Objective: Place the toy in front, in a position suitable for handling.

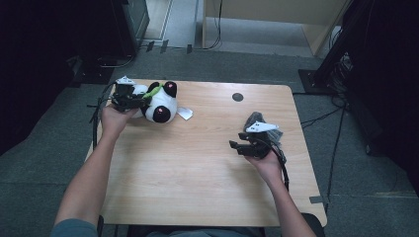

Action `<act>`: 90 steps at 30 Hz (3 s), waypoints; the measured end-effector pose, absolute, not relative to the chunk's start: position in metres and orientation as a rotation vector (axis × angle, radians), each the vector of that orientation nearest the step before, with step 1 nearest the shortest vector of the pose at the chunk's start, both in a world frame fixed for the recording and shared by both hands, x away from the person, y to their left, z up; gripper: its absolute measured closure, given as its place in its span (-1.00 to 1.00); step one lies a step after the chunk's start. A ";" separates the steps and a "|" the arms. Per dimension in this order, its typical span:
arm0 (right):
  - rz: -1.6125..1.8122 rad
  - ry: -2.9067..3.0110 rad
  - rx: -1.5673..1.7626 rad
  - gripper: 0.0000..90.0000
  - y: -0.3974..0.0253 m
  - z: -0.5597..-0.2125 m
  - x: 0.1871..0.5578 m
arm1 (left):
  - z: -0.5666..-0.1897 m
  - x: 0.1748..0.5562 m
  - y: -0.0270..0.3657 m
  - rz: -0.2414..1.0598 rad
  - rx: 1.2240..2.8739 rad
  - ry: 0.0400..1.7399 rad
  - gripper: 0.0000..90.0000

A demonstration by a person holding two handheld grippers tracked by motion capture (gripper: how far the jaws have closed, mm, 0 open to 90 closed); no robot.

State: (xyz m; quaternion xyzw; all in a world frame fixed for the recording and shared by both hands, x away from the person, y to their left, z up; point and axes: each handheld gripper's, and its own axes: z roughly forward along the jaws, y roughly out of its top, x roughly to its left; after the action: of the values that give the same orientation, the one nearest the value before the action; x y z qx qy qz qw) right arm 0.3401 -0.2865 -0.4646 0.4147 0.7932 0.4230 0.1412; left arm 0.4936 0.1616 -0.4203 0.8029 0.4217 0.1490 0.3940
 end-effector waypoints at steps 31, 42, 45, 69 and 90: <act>1.177 2.244 1.248 0.02 -0.308 -0.461 0.341 | -0.379 0.425 0.113 0.251 2.015 0.978 0.53; 1.161 2.187 1.306 0.03 -0.324 -0.458 0.339 | -0.388 0.394 0.081 0.178 2.024 0.939 0.53; 1.155 2.168 1.315 0.03 -0.327 -0.459 0.339 | -0.392 0.387 0.071 0.160 2.030 0.922 0.53; 1.045 2.035 1.420 0.15 -0.355 -0.464 0.360 | -0.410 0.347 0.009 0.098 2.036 0.844 0.52; 0.967 2.115 1.504 0.55 -0.358 -0.494 0.381 | -0.429 0.340 -0.003 0.154 2.072 0.765 0.21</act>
State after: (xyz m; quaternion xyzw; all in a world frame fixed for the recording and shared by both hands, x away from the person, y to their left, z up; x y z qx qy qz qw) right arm 0.3807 -0.3579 -0.4943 0.5336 0.7505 0.3432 0.1851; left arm 0.3404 -0.0029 -0.4292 0.8371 0.3089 0.0624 0.4472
